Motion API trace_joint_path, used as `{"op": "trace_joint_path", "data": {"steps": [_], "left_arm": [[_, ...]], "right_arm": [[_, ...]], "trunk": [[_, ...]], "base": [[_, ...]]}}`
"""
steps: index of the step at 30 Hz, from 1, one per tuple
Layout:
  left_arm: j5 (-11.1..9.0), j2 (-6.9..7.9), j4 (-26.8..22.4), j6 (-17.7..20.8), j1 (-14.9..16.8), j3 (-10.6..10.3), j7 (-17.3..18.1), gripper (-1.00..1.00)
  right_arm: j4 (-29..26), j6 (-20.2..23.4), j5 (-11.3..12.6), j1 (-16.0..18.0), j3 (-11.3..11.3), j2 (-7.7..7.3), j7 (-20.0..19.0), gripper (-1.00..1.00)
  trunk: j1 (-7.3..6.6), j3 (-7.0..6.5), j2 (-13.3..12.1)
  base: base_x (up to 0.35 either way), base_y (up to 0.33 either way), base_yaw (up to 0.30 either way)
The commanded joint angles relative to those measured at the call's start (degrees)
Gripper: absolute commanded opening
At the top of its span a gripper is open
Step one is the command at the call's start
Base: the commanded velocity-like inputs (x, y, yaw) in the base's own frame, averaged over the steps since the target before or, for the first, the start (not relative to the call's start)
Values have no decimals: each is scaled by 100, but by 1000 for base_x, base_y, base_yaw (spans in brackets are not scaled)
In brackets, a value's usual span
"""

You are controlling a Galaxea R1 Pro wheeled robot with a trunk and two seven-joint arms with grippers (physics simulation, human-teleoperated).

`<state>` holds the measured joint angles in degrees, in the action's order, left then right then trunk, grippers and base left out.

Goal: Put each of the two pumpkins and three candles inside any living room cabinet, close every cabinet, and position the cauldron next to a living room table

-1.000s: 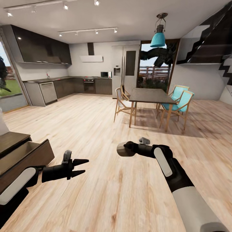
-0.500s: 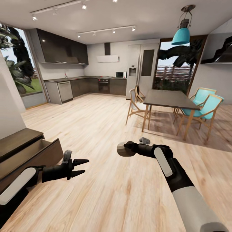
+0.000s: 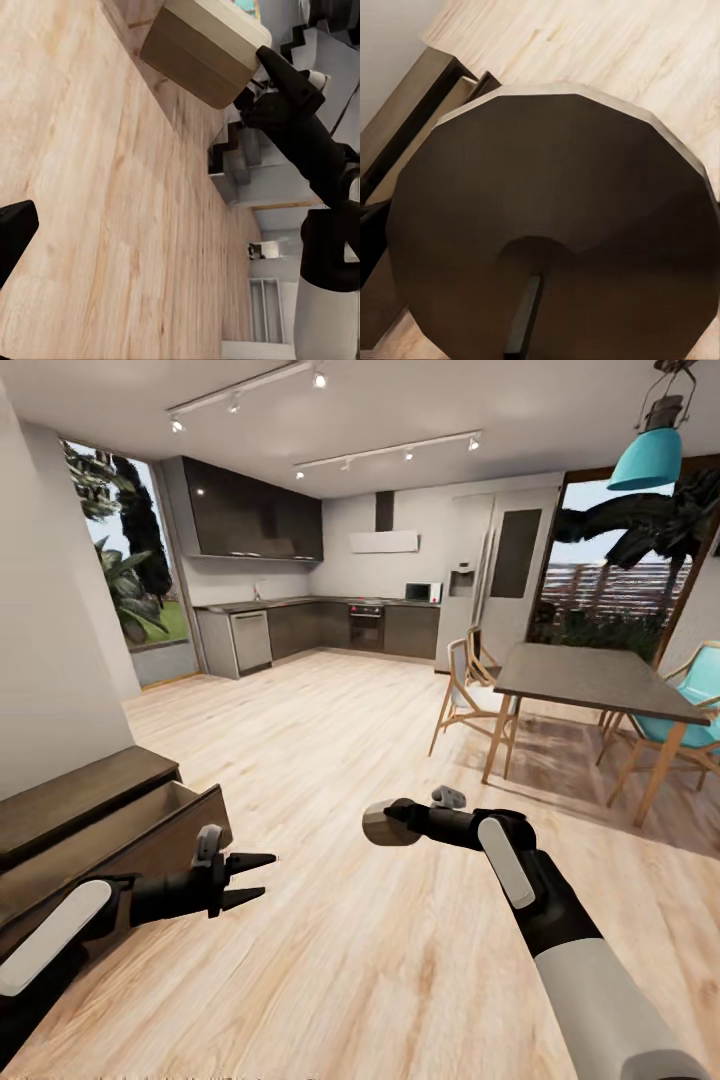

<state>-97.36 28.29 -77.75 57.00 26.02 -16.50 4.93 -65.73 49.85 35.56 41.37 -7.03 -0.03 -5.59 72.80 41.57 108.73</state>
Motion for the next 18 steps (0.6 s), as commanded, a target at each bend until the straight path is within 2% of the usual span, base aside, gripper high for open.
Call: {"op": "trace_joint_path", "data": {"steps": [1,3,13,18], "left_arm": [[35,3,5,4,8,-12,55,100],[21,1,5,4,8,-12,71,100],[15,7,9,-4,8,24,21,100],[15,7,294,-5,8,58,17,100]], "right_arm": [[-4,21,-16,3,6,1,-47,-100],[-7,23,-15,3,8,-2,-47,-100],[1,16,-17,3,0,3,-47,-100],[4,16,-19,3,2,3,-47,-100]], "trunk": [[-1,5,3],[-1,5,3],[-220,-174,-398],[-330,-264,-599]], "base": [[5,-3,291],[2,-1,291],[0,0,291],[0,0,291]]}}
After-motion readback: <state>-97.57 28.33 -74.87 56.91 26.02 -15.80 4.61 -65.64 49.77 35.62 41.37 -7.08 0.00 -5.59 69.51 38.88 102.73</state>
